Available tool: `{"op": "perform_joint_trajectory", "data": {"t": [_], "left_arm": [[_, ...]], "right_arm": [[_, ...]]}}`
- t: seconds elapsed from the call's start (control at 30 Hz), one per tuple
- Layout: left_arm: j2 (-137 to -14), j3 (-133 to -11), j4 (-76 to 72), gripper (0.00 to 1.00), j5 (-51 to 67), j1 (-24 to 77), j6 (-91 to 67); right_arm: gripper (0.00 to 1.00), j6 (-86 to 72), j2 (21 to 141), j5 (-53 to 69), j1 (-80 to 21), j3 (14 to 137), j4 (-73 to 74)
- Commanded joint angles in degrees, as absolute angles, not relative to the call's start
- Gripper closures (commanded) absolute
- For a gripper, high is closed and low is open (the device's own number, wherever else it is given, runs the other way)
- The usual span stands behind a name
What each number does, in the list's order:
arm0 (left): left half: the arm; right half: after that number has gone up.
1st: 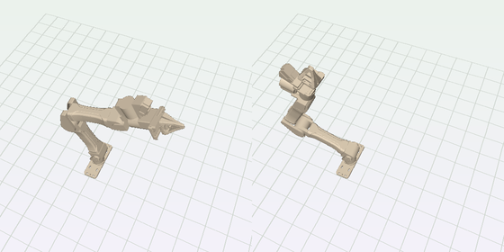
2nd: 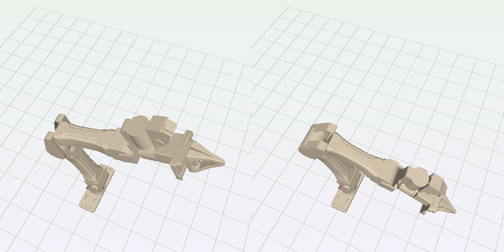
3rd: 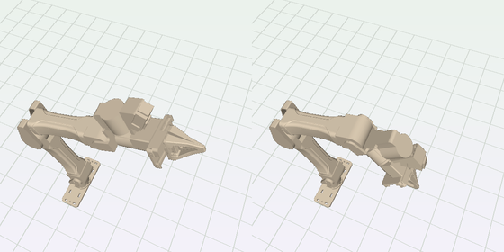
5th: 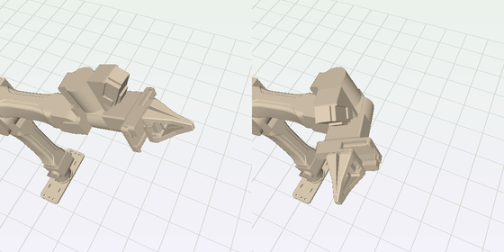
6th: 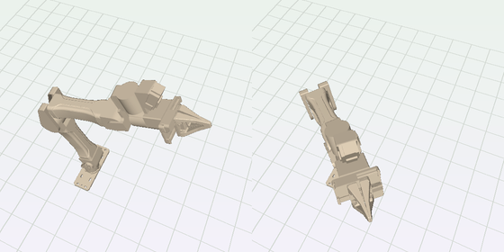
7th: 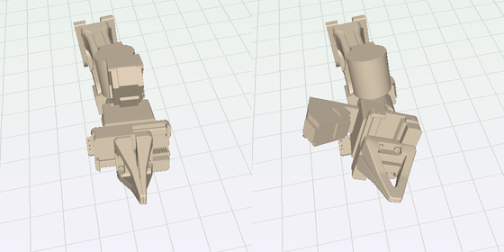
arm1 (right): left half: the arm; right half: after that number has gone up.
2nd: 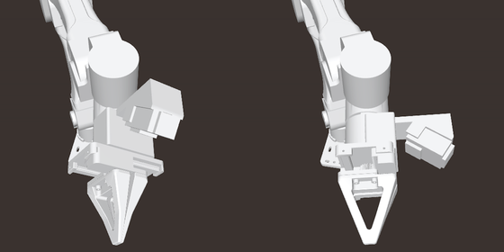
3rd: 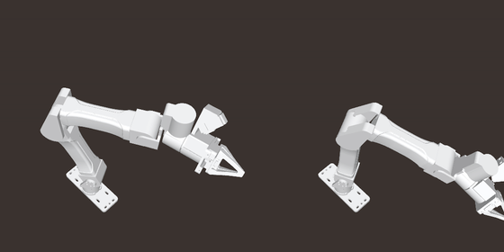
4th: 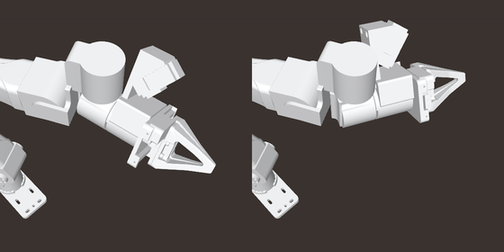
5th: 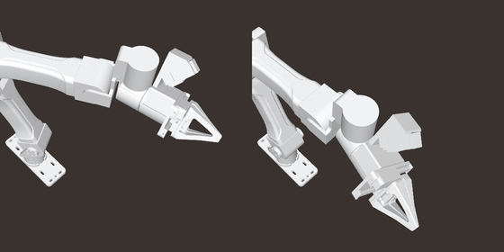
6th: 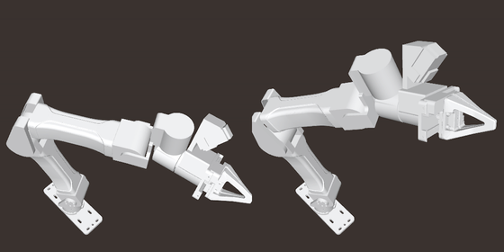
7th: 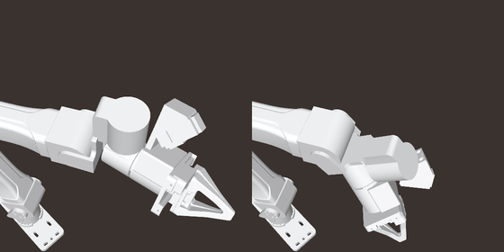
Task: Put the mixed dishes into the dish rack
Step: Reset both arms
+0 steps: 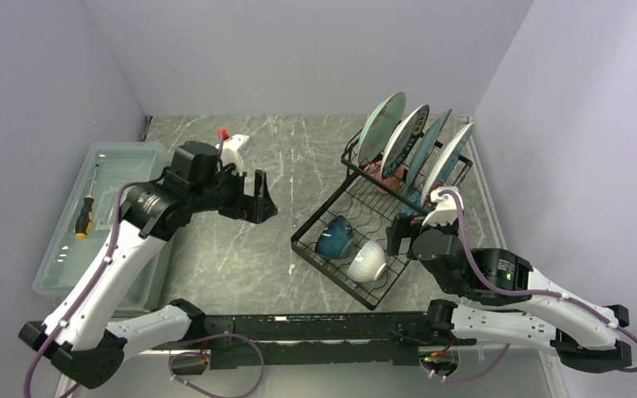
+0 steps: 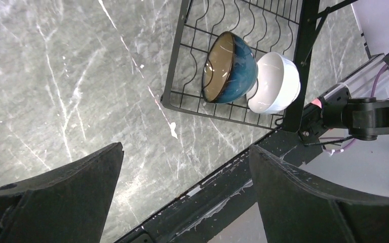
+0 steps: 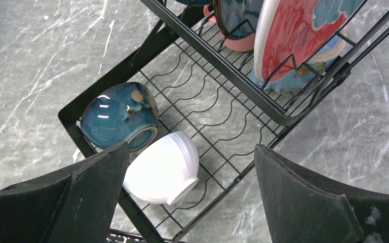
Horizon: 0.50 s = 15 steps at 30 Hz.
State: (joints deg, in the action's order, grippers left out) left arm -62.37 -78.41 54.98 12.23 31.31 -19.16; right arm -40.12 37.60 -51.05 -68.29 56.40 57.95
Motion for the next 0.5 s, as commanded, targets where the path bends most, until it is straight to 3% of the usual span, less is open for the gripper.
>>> {"op": "perform_joint_trajectory", "data": {"t": [0.0,0.47], "left_arm": [[-58.1,-77.7,54.8,0.00,8.7,31.5,-18.7],[-51.0,-73.1,51.4,0.01,4.9,31.5,-19.5]], "right_arm": [[0.04,-38.7,37.4,-53.3,-68.2,57.9,54.7],[0.03,-40.1,38.5,-53.1,-68.2,57.6,55.7]]}}
